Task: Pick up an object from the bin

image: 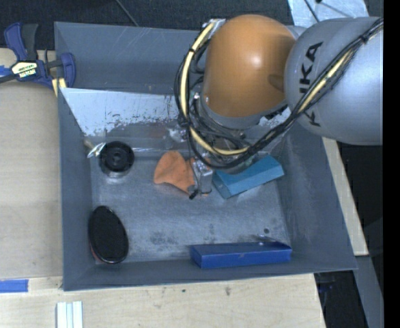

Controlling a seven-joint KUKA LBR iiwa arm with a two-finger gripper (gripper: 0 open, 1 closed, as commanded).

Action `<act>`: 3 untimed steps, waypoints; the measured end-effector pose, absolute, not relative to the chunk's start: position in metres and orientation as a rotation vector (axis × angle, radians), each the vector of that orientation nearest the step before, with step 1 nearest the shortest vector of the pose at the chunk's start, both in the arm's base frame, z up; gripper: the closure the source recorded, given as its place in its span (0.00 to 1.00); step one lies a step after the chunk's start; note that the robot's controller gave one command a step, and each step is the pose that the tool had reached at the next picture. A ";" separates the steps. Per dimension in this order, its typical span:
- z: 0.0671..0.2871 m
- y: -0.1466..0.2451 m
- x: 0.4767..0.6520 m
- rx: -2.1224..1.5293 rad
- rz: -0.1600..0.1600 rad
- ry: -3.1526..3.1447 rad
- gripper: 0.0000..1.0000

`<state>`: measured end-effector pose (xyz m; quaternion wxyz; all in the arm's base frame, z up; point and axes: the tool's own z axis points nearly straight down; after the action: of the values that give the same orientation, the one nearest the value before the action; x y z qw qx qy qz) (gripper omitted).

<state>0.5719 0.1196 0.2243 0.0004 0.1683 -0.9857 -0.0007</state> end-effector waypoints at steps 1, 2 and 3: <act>0.232 0.071 0.586 0.644 0.003 -3.091 0.00; 0.183 0.060 0.590 0.598 0.005 -3.090 0.00; 0.164 0.085 0.585 0.567 -0.001 -3.092 1.00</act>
Offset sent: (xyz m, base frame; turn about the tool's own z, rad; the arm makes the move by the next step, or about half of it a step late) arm 0.0184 -0.0500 -0.0546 -0.0363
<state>0.5845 0.0852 0.1641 -0.0008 0.1805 -0.9836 -0.0003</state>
